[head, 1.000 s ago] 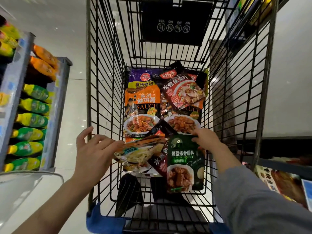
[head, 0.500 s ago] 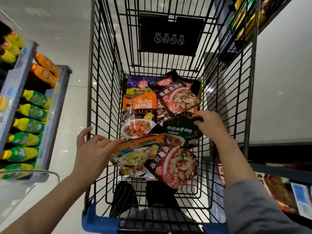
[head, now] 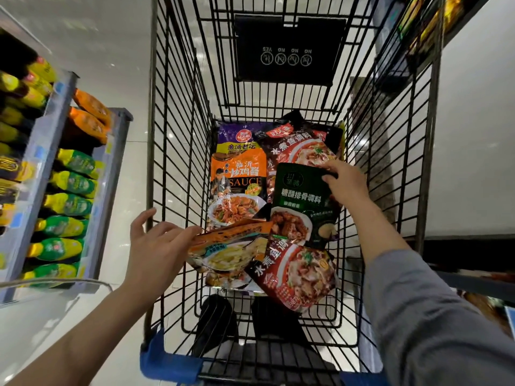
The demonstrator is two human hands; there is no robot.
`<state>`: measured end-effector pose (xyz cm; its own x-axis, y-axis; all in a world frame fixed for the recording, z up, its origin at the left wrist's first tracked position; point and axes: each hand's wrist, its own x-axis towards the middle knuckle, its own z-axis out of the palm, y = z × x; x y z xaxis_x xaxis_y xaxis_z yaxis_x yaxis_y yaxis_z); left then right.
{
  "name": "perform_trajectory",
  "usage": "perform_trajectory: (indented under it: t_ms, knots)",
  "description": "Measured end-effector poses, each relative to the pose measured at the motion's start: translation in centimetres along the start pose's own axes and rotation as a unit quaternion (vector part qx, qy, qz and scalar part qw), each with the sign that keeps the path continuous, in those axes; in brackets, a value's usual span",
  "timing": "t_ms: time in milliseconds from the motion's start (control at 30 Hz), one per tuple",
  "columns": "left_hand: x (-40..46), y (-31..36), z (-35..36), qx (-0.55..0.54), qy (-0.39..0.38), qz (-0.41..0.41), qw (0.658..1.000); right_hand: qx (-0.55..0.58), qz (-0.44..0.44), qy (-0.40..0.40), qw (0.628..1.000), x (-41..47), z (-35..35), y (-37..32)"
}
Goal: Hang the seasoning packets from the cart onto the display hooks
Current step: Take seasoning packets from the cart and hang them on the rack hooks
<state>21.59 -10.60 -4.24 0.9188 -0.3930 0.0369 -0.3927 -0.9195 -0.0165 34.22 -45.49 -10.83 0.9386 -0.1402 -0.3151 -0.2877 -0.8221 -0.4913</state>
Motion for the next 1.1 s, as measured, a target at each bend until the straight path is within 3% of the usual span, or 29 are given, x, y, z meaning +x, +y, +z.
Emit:
perform_trajectory:
  t_ms: [333, 567, 867, 1100]
  knots:
    - [-0.1, -0.1, 0.1, -0.033, 0.042, 0.026, 0.998, -0.017, -0.127, 0.078, 0.989, -6.8, -1.6, -2.2]
    - [-0.3, -0.6, -0.8, -0.137, 0.014, 0.035, 0.99, -0.009, -0.158, 0.201, 0.967, -13.6, -7.9, -8.2]
    - [0.9, 0.1, -13.3, -0.389, 0.171, 0.034, 0.905, -0.002, -0.125, 0.363, 0.923, -25.3, -19.1, -17.0]
    - [0.4, -1.5, -23.8, -0.421, 0.299, 0.124, 0.847, -0.001, -0.117, 0.433, 0.894, -34.4, -23.3, -19.7]
